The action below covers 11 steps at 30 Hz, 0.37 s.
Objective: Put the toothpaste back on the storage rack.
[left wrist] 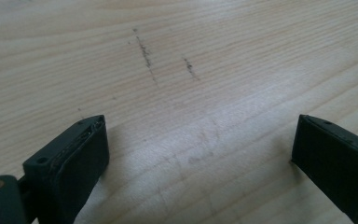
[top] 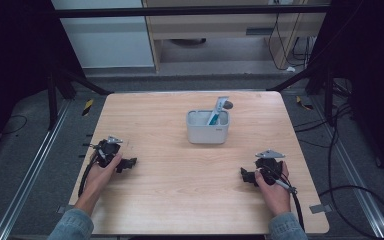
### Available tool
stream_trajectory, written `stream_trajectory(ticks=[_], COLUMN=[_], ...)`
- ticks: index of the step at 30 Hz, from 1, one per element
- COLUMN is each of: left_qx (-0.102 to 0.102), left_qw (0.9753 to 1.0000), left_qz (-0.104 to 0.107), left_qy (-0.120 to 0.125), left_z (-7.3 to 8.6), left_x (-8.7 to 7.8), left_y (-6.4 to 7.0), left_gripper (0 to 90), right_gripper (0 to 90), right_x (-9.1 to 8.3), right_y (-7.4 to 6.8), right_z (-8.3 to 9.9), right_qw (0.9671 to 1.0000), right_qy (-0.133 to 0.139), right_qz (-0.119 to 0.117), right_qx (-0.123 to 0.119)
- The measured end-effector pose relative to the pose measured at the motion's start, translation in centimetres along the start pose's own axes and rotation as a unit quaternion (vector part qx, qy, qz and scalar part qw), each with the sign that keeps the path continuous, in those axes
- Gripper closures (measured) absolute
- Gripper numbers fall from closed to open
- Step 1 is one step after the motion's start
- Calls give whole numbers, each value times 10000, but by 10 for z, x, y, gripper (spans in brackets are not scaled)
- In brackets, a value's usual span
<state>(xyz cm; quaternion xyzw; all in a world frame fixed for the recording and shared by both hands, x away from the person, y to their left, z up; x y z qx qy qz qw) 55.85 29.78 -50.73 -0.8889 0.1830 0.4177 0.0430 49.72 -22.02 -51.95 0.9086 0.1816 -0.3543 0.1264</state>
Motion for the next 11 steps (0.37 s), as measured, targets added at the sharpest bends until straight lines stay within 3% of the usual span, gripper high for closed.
stream_trajectory(ticks=[3,11], left_qx=[115,-71], left_qw=[9990,9991], left_qz=[132,-60], left_qy=[400,411], left_z=[6,8], left_x=[5,3], left_y=[0,4], left_gripper=[0,0], right_gripper=[6,6], right_x=[0,0], right_y=[0,0], right_z=[0,0], right_qw=[10000,10000], right_qy=[0,0], right_qz=[1,11], right_qx=[0,-2])
Point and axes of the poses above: each handheld gripper's, and its own axes: x roughly forward along the jaws, z roughly out of its underside, y roughly to its right, the point moved 1 cm from there along x, roughly forward along the jaws, and after that the axes turned 8 degrees about -x, right-handed, at the moved point
